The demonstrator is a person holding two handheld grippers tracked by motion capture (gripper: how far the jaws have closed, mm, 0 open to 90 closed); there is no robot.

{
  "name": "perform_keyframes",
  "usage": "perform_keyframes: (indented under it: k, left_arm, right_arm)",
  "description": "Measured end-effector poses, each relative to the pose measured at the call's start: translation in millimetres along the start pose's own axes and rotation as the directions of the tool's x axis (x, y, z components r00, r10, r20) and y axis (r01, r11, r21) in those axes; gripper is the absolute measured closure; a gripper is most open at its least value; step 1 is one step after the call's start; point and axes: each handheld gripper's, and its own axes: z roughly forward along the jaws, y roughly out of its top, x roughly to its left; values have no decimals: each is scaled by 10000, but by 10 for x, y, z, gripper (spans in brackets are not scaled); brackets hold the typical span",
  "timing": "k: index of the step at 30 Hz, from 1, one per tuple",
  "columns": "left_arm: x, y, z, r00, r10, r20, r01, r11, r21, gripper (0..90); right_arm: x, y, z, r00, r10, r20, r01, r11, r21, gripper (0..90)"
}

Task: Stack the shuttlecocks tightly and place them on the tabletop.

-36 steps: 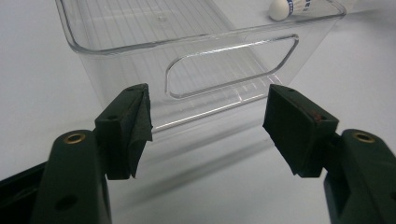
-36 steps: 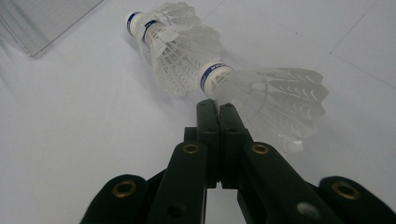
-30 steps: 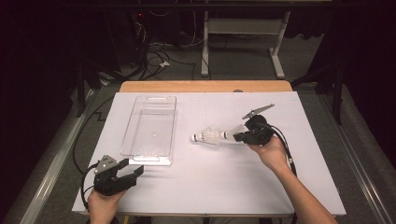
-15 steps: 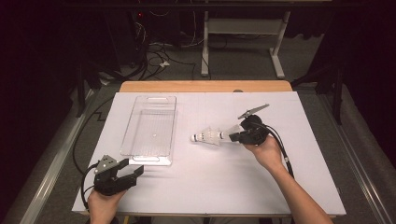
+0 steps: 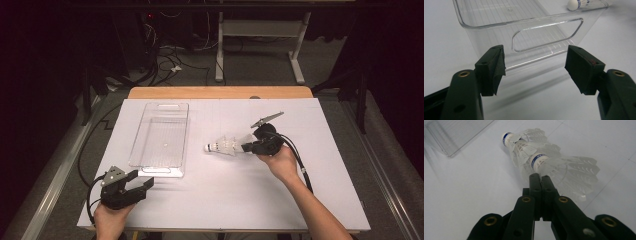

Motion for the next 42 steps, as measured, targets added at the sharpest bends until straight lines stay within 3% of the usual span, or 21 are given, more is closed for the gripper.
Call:
perform_keyframes:
  k: [42]
  left_arm:
    - [-1, 0, 0, 10000, 9, 15, -9, 10000, 0, 330]
  right_arm:
    - [89, 52, 184, 9981, -45, -612, 28, 9996, -286, 900]
